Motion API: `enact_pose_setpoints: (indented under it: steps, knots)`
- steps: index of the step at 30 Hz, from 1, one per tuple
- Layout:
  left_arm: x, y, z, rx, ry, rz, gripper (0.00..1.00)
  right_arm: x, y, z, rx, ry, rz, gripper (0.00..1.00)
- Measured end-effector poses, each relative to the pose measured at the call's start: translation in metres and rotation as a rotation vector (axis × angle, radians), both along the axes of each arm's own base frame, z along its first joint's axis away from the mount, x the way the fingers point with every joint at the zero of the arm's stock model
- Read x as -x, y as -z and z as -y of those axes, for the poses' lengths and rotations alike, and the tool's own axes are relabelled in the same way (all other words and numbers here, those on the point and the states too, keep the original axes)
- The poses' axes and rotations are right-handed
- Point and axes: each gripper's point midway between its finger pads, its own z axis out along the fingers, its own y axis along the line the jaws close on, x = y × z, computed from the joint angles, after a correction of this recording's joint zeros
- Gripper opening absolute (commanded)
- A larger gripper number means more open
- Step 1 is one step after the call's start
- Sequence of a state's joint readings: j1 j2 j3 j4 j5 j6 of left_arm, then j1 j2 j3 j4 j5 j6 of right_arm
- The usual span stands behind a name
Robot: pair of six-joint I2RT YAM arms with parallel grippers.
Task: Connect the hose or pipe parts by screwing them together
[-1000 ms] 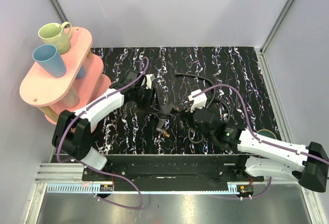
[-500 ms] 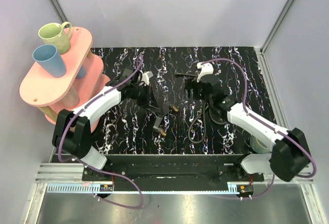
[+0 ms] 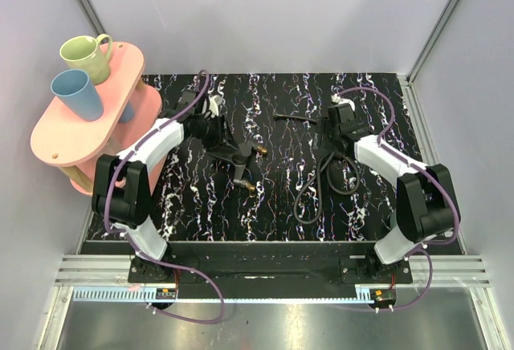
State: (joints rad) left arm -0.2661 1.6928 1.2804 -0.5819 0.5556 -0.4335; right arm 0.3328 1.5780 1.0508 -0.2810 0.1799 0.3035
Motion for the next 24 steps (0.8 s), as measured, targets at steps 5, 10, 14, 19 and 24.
enact_pose_setpoints:
  steps: [5,10,14,19,24]
  knots:
    - [-0.011,0.015,-0.021,-0.112,-0.062,0.020,0.87,-0.004,0.021,0.021,-0.008,0.080,-0.076,0.71]
    - [-0.016,0.013,-0.040,-0.220,-0.120,0.051,0.90,-0.021,0.026,0.033,-0.041,0.139,-0.090,0.71]
    - [-0.016,-0.006,-0.057,-0.311,-0.165,0.128,0.91,-0.023,0.037,0.034,-0.041,0.147,-0.116,0.67]
    - [-0.001,-0.056,-0.058,-0.364,-0.186,0.305,0.91,-0.019,0.061,0.040,-0.024,0.159,-0.184,0.62]
    - [0.024,-0.078,-0.045,-0.355,-0.143,0.388,0.91,-0.028,0.071,0.041,-0.024,0.156,-0.210,0.53]
